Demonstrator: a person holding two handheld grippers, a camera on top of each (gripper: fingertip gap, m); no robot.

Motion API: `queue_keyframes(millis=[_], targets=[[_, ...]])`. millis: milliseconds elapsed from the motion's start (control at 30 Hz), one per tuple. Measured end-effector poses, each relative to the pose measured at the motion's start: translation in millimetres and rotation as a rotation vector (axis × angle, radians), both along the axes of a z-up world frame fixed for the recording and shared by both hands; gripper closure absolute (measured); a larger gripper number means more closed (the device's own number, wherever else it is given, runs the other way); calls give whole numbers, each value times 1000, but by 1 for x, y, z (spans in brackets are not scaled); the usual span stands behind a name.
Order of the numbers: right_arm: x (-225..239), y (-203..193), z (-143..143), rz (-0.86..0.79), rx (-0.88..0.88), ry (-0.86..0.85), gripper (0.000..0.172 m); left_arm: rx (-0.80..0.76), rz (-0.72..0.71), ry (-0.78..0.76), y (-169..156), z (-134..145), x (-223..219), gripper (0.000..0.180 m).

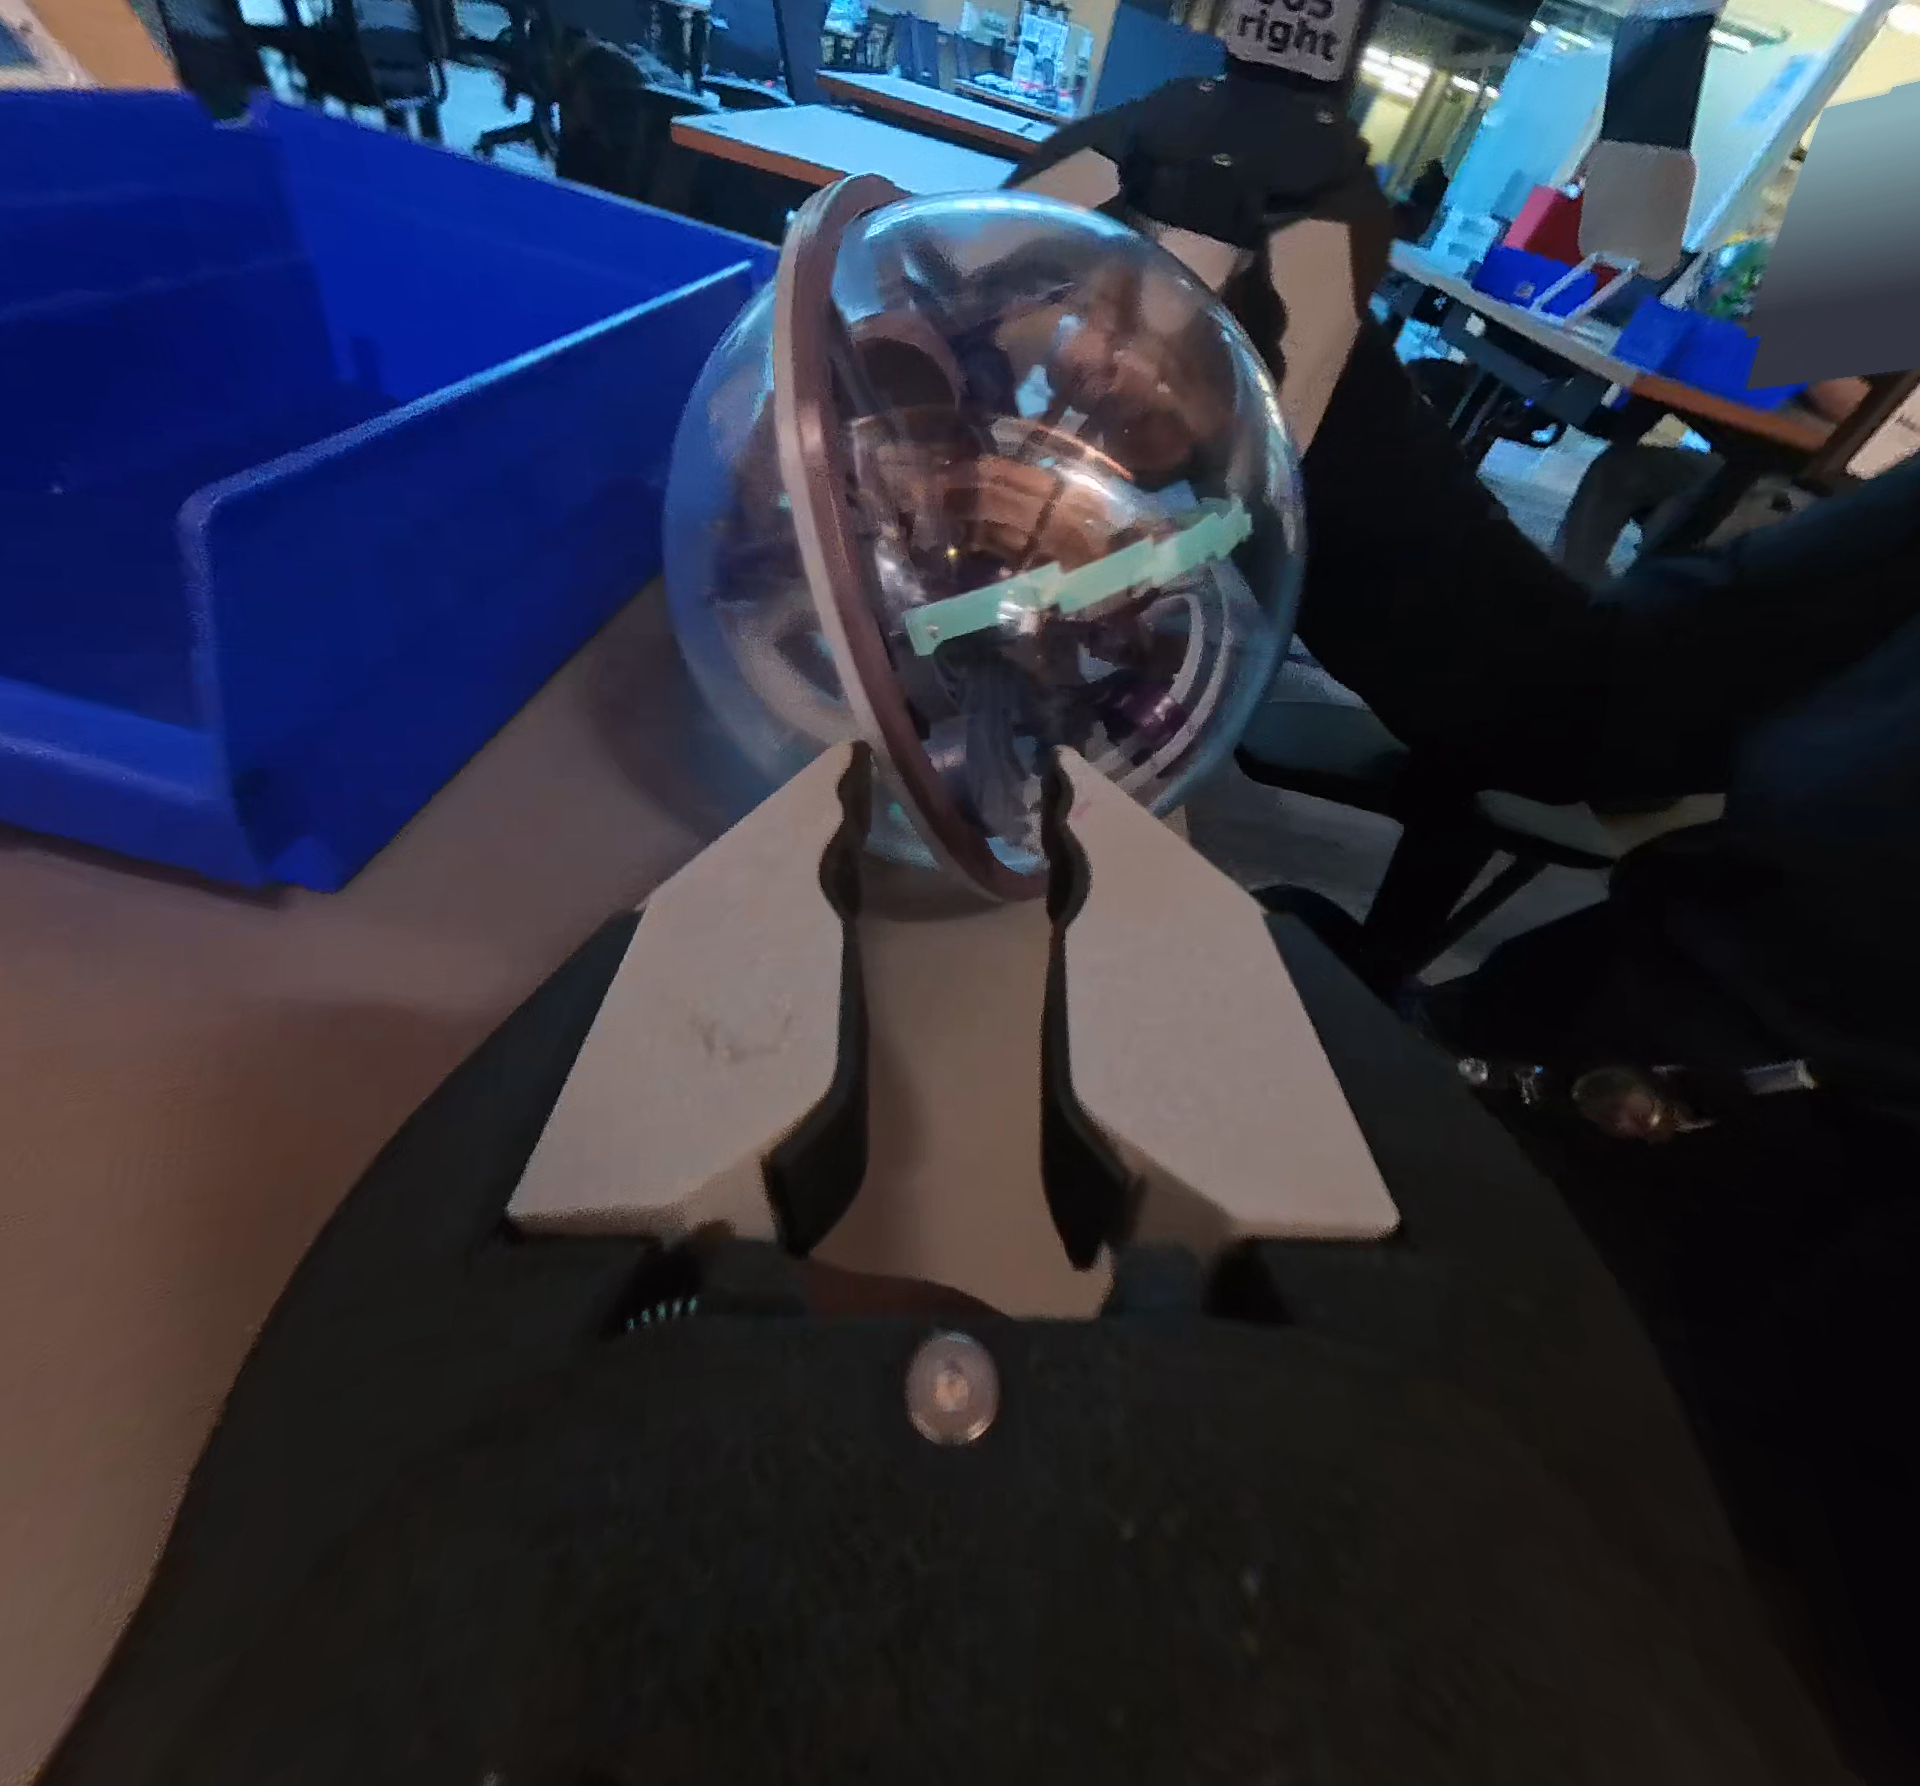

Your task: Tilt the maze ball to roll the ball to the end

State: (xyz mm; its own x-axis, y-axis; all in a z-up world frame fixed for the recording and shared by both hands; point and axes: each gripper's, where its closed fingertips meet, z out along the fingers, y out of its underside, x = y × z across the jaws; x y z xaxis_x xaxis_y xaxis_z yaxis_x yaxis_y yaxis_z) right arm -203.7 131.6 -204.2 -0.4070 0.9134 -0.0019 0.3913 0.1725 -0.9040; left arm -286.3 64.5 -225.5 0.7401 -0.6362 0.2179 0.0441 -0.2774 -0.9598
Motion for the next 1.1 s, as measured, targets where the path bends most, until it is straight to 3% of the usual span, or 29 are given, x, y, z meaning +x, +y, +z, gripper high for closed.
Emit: queue_keyframes(millis=[400, 733, 833, 967, 1100], targets=[[18, -6, -10, 98, 198, 49, 60, 60, -46, 101, -6, -2, 14, 140], [24, -9, -8, 129, 206, 65, 59, 128, -66, 138, -10, 2, 23, 151], [23, -9, -7, 134, 181, 73, 59, 123, -61, 141, -9, 1, 23, 146], [24, -10, -6, 135, 205, 78, 61, 103, -41, 139, -5, -1, 20, 128], [27, -12, -3, 137, 248, 84, 63, 123, -74, 135, -10, 1, 26, 137]])
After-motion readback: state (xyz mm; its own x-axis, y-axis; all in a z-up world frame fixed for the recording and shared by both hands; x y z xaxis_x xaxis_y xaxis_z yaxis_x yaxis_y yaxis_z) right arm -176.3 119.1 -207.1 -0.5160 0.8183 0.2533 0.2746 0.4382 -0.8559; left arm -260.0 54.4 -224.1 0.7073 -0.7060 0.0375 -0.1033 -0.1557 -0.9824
